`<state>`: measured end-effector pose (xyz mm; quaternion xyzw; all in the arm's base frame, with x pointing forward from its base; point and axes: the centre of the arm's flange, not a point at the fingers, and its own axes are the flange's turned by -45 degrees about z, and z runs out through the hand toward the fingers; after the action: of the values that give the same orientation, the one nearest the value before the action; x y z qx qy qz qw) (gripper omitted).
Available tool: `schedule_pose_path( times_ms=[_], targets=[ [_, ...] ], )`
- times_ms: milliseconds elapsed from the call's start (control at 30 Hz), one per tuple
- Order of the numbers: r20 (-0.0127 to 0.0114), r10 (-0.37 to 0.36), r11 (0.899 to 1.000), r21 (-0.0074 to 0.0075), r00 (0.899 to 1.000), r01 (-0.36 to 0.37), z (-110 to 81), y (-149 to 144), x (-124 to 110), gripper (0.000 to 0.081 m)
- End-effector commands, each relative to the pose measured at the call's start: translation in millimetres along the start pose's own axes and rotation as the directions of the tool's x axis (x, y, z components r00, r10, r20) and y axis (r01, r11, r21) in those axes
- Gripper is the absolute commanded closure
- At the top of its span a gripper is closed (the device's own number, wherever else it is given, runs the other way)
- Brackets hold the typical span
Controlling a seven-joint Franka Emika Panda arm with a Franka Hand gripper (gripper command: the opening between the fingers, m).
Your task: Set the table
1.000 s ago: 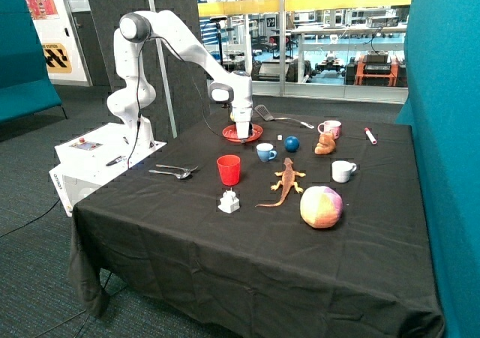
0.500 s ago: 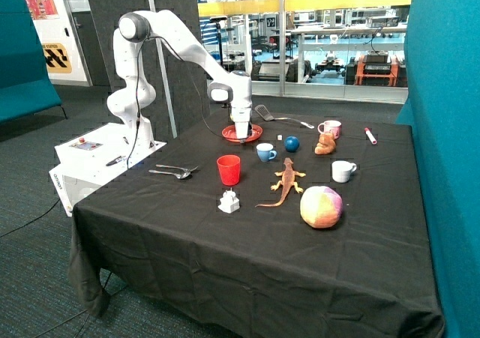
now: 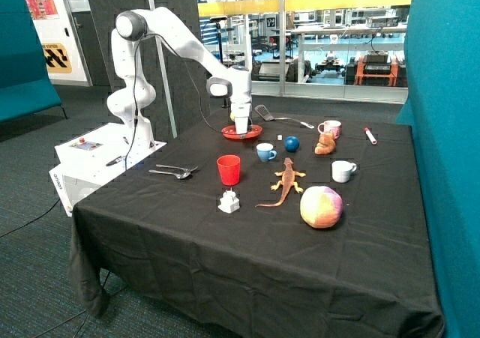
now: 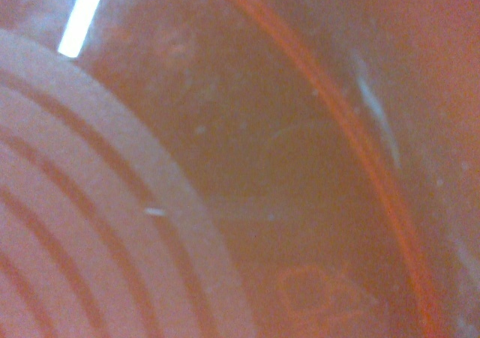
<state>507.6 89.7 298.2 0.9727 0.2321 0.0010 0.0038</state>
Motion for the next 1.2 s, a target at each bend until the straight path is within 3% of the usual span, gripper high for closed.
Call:
schedule_pose_path(
  times_ms=[0, 467, 1167],
  targets=[
    [0.0001, -0.005, 1.000, 0.0079, 1.000, 0.005, -16.8, 3.4, 1.7, 0.0808],
    [0.0002, 0.005, 1.000, 0.0079, 1.000, -0.005, -35.1, 7.2, -3.3, 0.0808],
    [0.0006, 0.055, 0.998, 0.0078, 0.998, -0.055, -61.0, 32.2, -47.3, 0.0808]
  ],
)
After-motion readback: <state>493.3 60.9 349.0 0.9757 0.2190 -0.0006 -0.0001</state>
